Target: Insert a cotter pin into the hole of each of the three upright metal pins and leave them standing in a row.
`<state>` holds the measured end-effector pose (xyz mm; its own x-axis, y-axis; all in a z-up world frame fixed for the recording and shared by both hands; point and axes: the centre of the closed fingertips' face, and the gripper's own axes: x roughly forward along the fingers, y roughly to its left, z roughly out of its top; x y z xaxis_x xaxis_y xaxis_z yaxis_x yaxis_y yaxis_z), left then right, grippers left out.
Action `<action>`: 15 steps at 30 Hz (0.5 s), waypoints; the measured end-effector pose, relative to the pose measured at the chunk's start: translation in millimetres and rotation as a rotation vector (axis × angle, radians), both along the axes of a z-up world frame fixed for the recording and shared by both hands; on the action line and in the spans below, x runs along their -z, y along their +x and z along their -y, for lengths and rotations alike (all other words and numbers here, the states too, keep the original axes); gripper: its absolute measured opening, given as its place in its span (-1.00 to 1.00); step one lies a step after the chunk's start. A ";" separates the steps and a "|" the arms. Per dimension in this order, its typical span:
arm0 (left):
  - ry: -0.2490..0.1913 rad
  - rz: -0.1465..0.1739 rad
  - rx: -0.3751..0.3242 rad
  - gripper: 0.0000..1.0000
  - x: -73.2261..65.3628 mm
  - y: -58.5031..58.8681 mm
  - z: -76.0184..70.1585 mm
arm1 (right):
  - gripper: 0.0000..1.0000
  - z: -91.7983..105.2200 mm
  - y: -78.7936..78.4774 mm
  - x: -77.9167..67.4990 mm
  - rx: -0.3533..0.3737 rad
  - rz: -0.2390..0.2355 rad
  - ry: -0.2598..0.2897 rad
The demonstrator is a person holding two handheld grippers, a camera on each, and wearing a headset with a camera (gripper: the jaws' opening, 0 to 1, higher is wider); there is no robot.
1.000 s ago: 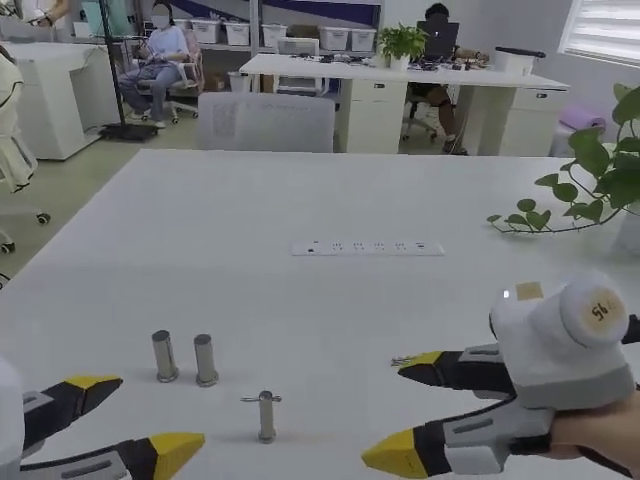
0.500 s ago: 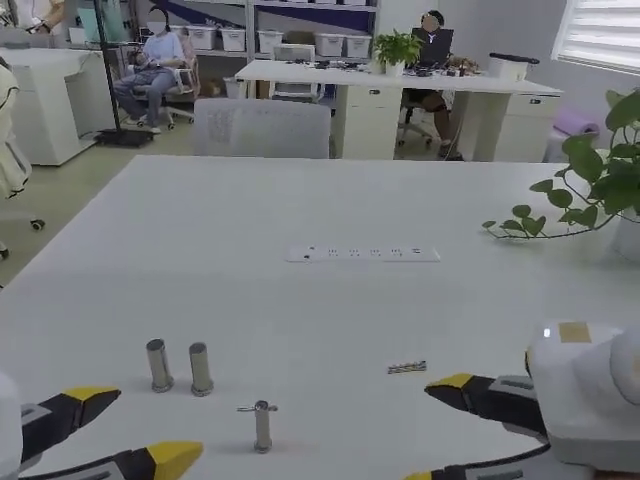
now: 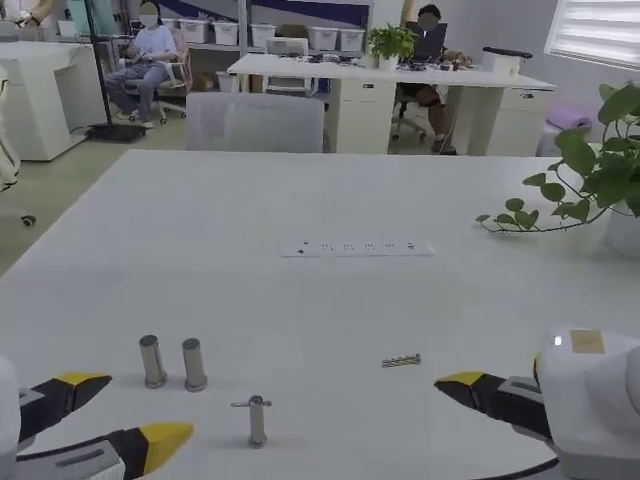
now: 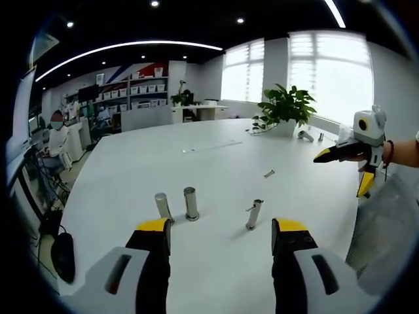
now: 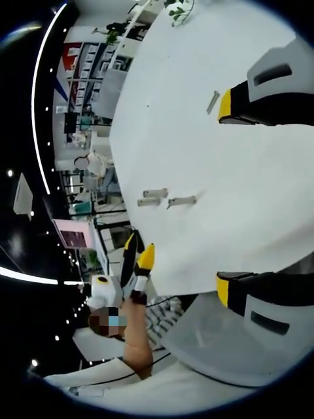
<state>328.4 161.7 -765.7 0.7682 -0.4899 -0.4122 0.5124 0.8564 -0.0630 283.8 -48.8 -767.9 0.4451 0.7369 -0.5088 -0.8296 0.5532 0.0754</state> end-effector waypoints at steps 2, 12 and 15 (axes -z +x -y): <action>0.000 0.004 -0.001 0.19 0.2 4.5 0.7 | 0.93 0.0 -0.4 -0.2 0.005 -0.003 0.007; 0.014 0.036 -0.004 0.07 2.8 29.7 3.7 | 1.00 0.1 -2.4 0.1 0.020 -0.005 0.020; 0.017 0.040 -0.009 0.02 4.9 37.7 4.0 | 1.00 0.6 -3.2 0.1 0.025 -0.004 0.021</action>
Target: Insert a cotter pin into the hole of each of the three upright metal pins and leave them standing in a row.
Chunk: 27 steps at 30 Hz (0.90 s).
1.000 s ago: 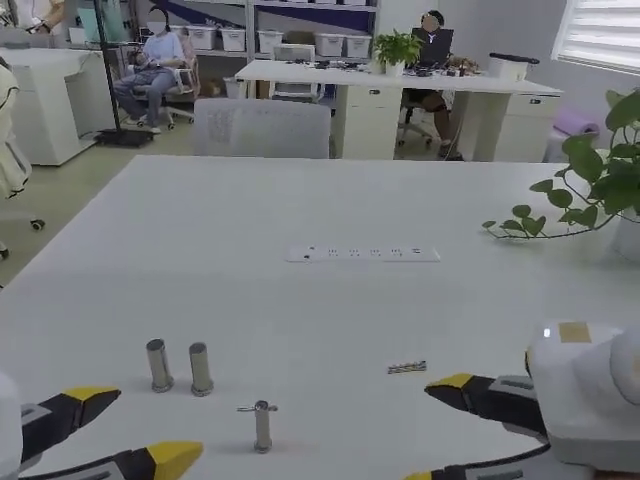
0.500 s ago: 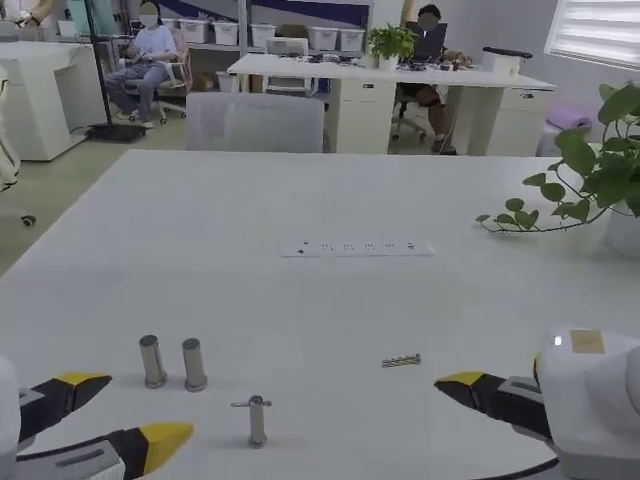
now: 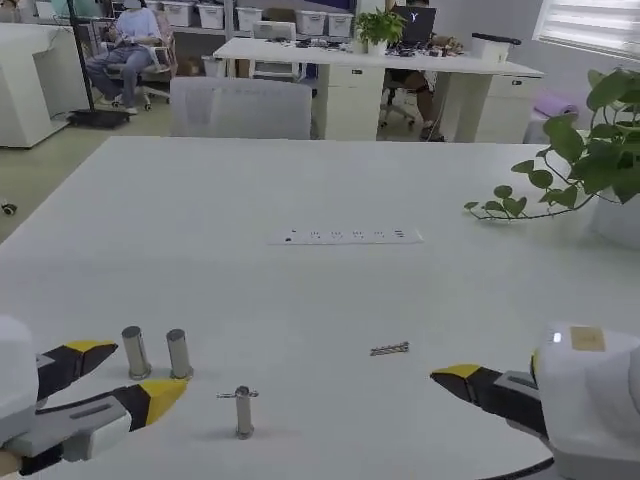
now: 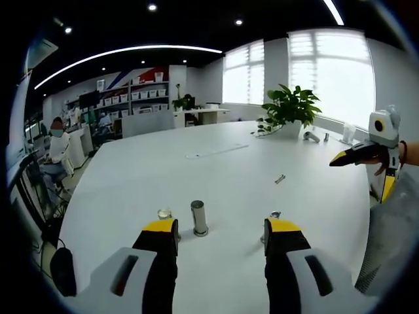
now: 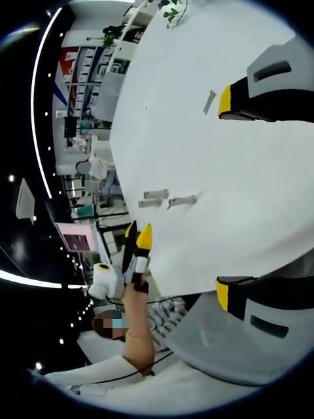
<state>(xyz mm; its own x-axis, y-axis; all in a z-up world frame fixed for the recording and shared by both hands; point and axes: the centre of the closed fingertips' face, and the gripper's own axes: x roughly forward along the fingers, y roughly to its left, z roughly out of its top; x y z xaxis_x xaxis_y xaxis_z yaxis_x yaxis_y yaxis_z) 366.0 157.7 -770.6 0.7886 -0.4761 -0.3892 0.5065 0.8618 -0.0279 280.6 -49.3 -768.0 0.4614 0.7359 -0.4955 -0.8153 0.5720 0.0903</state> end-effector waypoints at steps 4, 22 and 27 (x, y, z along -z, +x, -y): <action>0.002 0.000 -0.011 -0.06 5.4 11.6 0.1 | 1.00 0.9 -1.0 0.3 0.003 -0.001 0.000; 0.017 0.000 -0.034 -0.33 30.6 51.8 3.4 | 0.99 4.0 -0.6 0.3 0.014 0.008 -0.010; 0.026 -0.007 -0.043 -0.39 40.1 60.5 4.6 | 0.98 5.9 0.1 1.5 0.022 0.005 -0.010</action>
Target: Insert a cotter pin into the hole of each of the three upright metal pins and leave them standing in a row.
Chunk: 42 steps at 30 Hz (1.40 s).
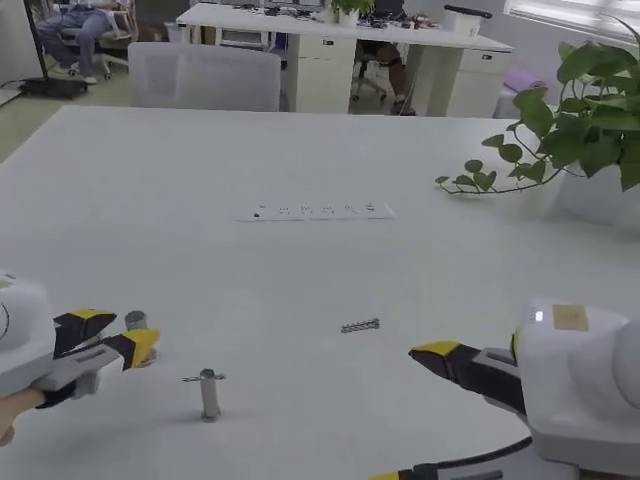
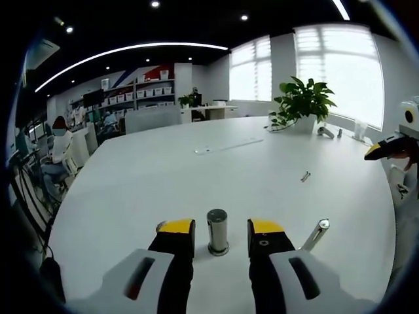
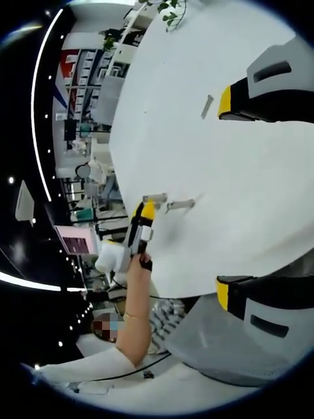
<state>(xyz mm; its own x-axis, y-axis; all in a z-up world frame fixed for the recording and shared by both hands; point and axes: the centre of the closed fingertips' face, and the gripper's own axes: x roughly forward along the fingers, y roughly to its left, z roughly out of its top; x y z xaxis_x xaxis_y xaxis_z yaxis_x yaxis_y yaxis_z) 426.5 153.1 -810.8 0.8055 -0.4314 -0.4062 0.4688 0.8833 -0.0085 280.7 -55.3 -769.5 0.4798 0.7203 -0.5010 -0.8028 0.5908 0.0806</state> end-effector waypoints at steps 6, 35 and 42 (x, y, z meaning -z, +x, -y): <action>0.002 -0.006 -0.008 -0.46 7.9 5.8 1.9 | 0.97 3.2 0.7 0.8 0.011 -0.005 0.003; -0.013 0.021 -0.014 -0.77 9.1 13.1 4.7 | 0.95 5.0 1.8 2.8 0.013 -0.005 -0.002; -0.005 0.021 -0.010 -0.78 8.8 10.0 4.1 | 0.95 6.0 1.4 2.4 0.019 -0.002 0.004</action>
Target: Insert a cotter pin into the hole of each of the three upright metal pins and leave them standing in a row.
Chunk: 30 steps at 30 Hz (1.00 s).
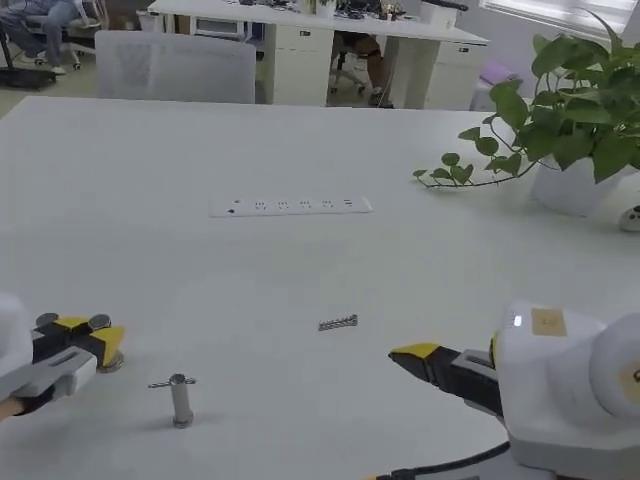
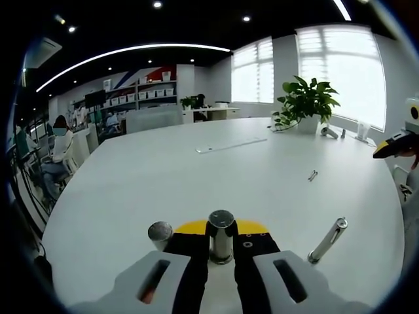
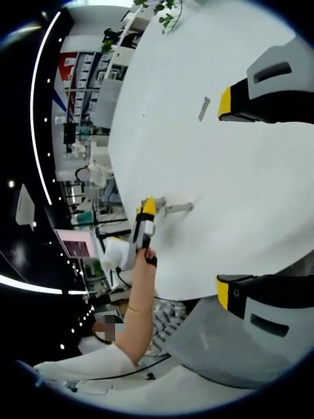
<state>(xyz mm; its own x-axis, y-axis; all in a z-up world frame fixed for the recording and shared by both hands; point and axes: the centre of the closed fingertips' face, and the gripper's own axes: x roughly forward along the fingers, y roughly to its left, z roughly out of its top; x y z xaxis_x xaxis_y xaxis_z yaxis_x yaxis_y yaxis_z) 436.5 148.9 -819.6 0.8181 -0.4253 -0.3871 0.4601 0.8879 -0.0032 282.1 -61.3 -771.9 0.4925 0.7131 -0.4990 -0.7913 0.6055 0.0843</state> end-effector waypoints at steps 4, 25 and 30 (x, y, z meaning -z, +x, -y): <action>0.005 0.007 0.007 -0.78 -2.1 -4.1 0.0 | 0.95 1.4 0.4 -1.6 0.003 0.005 0.003; 0.049 0.017 0.015 -0.78 -20.3 -40.2 -7.7 | 0.95 -2.1 -3.6 -4.7 -0.009 0.020 0.010; 0.053 0.015 0.006 -0.78 -22.6 -49.3 -9.7 | 0.95 -1.9 -5.5 -5.9 -0.010 0.020 0.018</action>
<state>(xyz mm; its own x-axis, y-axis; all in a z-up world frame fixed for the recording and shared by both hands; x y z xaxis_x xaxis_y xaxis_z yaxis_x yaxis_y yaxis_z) 387.2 158.6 -797.0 0.8216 -0.4094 -0.3966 0.4651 0.8838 0.0511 276.6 -59.4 -766.0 0.4949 0.7269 -0.4762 -0.7989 0.5962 0.0797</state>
